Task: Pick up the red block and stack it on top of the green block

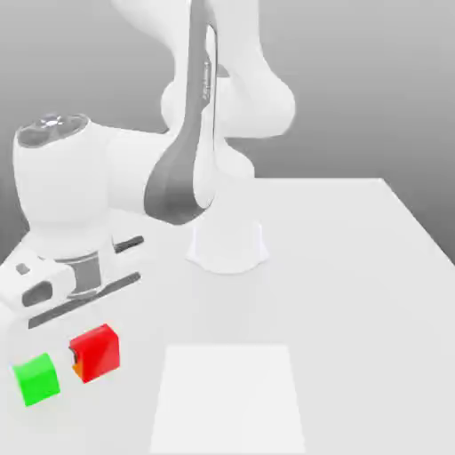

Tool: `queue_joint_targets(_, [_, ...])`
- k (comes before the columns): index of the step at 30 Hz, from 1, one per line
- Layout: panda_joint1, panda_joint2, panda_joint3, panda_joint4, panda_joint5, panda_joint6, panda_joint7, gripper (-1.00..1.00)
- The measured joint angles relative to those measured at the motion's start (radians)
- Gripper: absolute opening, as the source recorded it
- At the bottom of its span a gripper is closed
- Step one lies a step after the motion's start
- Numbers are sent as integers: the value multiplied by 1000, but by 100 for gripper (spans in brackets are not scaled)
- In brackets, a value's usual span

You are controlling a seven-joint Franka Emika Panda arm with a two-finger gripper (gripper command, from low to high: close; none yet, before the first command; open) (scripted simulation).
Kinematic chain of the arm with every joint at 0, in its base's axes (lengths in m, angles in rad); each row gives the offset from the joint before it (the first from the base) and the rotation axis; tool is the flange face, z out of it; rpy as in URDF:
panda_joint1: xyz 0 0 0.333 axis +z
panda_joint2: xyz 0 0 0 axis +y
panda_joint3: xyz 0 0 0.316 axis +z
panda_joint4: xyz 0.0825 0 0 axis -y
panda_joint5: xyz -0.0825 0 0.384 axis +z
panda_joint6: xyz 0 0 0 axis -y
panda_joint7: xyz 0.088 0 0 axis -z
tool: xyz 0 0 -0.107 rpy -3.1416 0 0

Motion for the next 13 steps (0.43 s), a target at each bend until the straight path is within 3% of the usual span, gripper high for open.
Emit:
queue_joint_targets(4, [-85,1,-47,11,18,-10,-161,-100])
queue_joint_targets(9, [-143,141,6,22,123,112,-263,-100])
queue_joint_targets(10, [-150,160,16,23,138,129,-274,100])
queue_joint_targets(13, [-150,160,16,23,138,129,-274,100])
